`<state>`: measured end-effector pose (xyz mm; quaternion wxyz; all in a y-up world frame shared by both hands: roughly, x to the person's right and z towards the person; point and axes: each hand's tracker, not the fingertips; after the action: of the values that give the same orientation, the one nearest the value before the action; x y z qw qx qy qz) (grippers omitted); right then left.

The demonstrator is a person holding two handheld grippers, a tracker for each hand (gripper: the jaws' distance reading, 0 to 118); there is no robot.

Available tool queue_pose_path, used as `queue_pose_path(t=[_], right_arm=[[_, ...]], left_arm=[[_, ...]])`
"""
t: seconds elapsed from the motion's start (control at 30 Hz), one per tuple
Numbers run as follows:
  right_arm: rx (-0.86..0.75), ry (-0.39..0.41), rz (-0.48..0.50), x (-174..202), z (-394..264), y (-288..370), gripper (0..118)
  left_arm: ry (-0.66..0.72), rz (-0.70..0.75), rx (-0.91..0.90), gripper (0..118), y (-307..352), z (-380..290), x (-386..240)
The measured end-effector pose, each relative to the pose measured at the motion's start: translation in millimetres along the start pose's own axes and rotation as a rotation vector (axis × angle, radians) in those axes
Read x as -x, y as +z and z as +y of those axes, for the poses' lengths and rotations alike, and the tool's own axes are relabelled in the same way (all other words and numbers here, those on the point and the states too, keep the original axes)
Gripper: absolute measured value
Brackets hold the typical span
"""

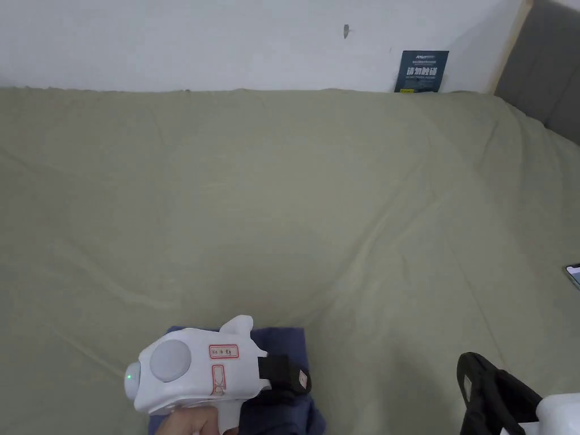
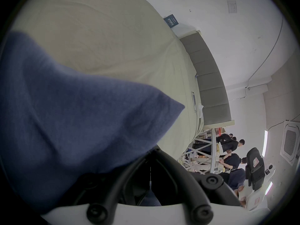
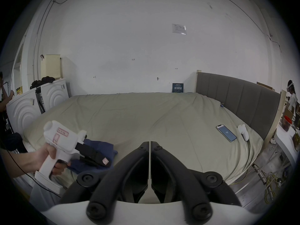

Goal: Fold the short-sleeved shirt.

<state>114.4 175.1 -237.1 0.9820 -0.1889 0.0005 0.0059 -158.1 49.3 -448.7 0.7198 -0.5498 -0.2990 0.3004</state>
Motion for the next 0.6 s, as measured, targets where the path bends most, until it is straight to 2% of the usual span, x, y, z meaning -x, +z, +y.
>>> queue_pose_path(t=[0.13, 0.23, 0.3, 0.37, 0.47, 0.6], right_arm=[[0.024, 0.027, 0.109, 15.3, 6.4, -11.6, 4], [0.156, -0.030, 0.284, 29.4, 9.3, -41.5, 4], [0.277, -0.118, 0.419, 38.5, 7.1, -72.2, 4], [0.394, -0.261, 0.607, 47.1, 2.3, -111.0, 4], [0.578, -0.428, 0.826, 61.5, -13.7, -173.5, 4], [0.741, -0.559, 0.946, 69.9, -51.4, -230.2, 4]], left_arm=[[-0.098, 0.018, -0.109, 0, 69.3, -0.9, -18.5], [-0.160, 0.109, -0.195, 0, 125.5, -10.3, -15.1], [-0.160, 0.189, -0.230, 0, 154.4, -16.0, -3.2], [-0.143, 0.248, -0.235, 0, 175.1, -19.7, 12.1], [-0.112, 0.280, -0.257, 0, 191.2, -21.4, 36.6], [-0.048, 0.283, -0.266, 0, 195.9, -23.0, 64.9]])
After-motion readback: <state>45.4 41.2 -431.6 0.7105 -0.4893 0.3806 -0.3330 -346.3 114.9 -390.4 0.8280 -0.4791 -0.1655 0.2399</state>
